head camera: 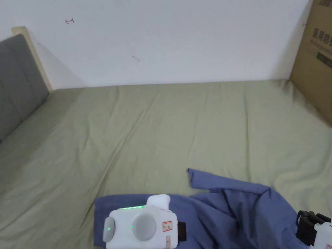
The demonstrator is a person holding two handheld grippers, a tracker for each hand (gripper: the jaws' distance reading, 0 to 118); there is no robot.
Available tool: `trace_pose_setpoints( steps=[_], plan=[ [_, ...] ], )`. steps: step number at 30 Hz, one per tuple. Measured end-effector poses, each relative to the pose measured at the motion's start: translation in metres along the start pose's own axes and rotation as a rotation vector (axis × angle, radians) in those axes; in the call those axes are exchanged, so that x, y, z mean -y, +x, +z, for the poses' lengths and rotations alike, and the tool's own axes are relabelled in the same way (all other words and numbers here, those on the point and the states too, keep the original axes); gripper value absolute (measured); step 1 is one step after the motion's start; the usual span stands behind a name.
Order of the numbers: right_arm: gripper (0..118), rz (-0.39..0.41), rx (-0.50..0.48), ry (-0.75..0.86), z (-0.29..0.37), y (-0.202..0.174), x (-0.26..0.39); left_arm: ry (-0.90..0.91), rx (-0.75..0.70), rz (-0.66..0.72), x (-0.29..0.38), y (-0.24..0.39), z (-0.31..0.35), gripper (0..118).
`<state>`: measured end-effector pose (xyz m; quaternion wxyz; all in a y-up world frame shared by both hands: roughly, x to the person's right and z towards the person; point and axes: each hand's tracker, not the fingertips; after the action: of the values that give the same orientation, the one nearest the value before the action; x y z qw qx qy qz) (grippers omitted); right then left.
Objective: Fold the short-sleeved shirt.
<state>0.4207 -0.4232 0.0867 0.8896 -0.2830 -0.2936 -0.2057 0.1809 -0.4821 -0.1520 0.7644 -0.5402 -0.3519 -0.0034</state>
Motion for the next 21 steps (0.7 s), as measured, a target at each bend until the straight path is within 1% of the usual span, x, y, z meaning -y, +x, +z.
trace_pose_setpoints(
  steps=[1, 2, 4, 5, 6, 8, 10, 12, 14, 15, 17, 18, 19, 20, 21],
  plan=[
    [4, 0.007, -0.003, -0.009, -0.003, -0.003, 0.001, 0.009, -0.016, 0.029, -0.002, -0.015, 0.004, 0],
    [4, 0.013, -0.006, -0.015, -0.006, -0.005, 0.002, 0.032, -0.065, 0.058, -0.006, -0.03, 0.011, 10],
    [4, 0.025, -0.006, -0.033, -0.01, -0.012, 0.003, 0.109, -0.153, 0.101, -0.024, -0.058, 0.023, 83],
    [4, 0.033, -0.009, -0.042, -0.014, -0.014, 0.003, 0.128, -0.212, 0.098, -0.034, -0.072, 0.029, 108],
    [4, 0.041, -0.008, -0.048, -0.017, -0.017, 0.004, 0.138, -0.241, 0.092, -0.044, -0.086, 0.032, 112],
    [4, 0.058, -0.007, -0.069, -0.025, -0.023, 0.006, 0.169, -0.259, 0.141, -0.074, -0.118, 0.037, 115],
    [4, 0.071, -0.01, -0.092, -0.033, -0.029, 0.008, 0.169, -0.229, 0.23, -0.101, -0.151, 0.033, 112],
    [4, 0.08, -0.014, -0.111, -0.038, -0.036, 0.011, 0.132, -0.248, 0.309, -0.119, -0.177, 0.02, 113],
    [4, 0.095, -0.028, -0.132, -0.043, -0.041, 0.014, 0.08, -0.278, 0.327, -0.126, -0.192, 0.001, 110],
    [4, 0.106, -0.033, -0.141, -0.045, -0.044, 0.015, 0.063, -0.277, 0.309, -0.124, -0.195, -0.013, 103],
    [4, 0.12, -0.036, -0.157, -0.055, -0.043, 0.02, -0.055, -0.319, 0.247, -0.117, -0.194, -0.038, 76],
    [4, 0.123, -0.038, -0.166, -0.058, -0.043, 0.02, -0.051, -0.413, 0.14, -0.112, -0.188, -0.044, 71],
    [4, 0.123, -0.041, -0.174, -0.059, -0.043, 0.021, -0.003, -0.404, 0.076, -0.108, -0.177, -0.042, 67],
    [4, 0.12, -0.046, -0.179, -0.064, -0.039, 0.024, 0.003, -0.425, 0.087, -0.109, -0.171, -0.037, 54],
    [4, 0.116, -0.051, -0.181, -0.065, -0.037, 0.024, 0.016, -0.405, 0.077, -0.111, -0.169, -0.033, 19]
  ],
)
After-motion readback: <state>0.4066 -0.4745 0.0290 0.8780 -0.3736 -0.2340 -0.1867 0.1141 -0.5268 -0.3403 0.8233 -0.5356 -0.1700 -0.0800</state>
